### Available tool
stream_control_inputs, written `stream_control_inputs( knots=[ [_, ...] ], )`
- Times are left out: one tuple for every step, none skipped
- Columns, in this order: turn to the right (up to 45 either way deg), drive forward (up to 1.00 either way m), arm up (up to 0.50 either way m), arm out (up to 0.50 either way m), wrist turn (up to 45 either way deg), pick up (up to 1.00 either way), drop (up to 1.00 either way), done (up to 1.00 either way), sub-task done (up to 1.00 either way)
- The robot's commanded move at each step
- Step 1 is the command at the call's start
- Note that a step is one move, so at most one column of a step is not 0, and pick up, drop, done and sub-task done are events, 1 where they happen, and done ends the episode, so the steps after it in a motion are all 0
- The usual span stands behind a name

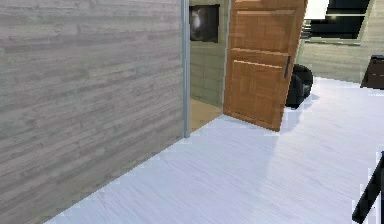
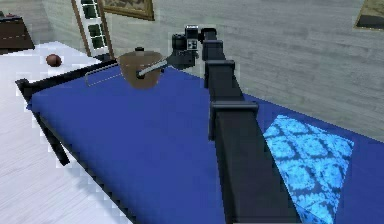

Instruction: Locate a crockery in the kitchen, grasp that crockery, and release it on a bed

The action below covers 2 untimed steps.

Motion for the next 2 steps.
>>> stream_control_inputs(
  knots=[
    [0.0, 0.0, 0.0, 0.0, 39.0, 0.0, 0.0, 0.0, 0.0],
    [0.0, 0.0, -0.02, 0.0, 0.0, 0.0, 0.0, 0.0, 0.0]
  ],
)
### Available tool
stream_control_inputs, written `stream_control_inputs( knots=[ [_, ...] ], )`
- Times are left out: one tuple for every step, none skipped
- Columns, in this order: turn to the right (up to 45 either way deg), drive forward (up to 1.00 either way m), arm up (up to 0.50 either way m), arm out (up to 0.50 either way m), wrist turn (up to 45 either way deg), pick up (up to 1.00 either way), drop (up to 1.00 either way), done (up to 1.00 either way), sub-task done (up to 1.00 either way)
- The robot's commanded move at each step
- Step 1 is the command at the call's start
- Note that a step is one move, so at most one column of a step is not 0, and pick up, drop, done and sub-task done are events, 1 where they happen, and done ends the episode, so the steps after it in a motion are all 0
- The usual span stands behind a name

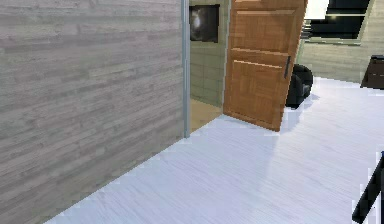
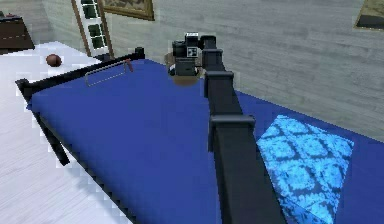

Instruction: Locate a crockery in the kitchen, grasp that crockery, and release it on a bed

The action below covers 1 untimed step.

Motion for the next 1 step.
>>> stream_control_inputs(
  knots=[
    [0.0, 0.0, -0.32, 0.0, 0.0, 0.0, 0.0, 0.0, 0.0]
  ],
)
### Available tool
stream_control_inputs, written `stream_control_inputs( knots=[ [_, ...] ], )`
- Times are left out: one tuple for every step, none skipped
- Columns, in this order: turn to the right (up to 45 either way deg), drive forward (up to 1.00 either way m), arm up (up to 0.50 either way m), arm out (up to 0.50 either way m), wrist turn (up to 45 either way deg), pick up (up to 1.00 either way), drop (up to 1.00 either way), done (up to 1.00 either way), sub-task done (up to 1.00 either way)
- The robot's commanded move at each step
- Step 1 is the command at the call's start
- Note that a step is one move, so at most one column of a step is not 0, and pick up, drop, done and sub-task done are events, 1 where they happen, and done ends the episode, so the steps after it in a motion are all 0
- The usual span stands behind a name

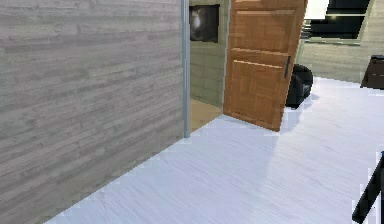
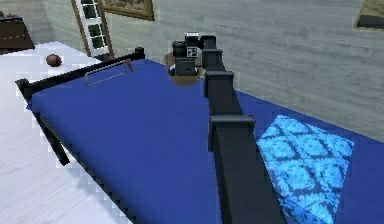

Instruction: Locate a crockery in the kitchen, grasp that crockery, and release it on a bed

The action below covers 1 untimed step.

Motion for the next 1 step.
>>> stream_control_inputs(
  knots=[
    [0.0, 0.0, 0.0, 0.0, 0.0, 0.0, 1.0, 0.0, 0.0]
  ],
)
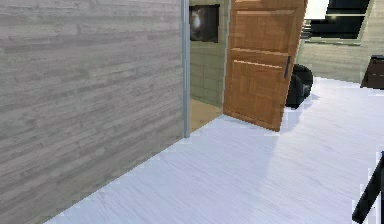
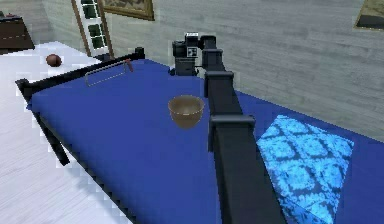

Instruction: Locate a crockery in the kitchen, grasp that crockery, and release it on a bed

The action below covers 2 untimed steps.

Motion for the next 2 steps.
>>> stream_control_inputs(
  knots=[
    [0.0, 0.0, 0.02, 0.0, 0.0, 0.0, 0.0, 0.0, 0.0],
    [0.0, 0.0, 0.0, -0.08, 0.0, 0.0, 0.0, 0.0, 0.0]
  ],
)
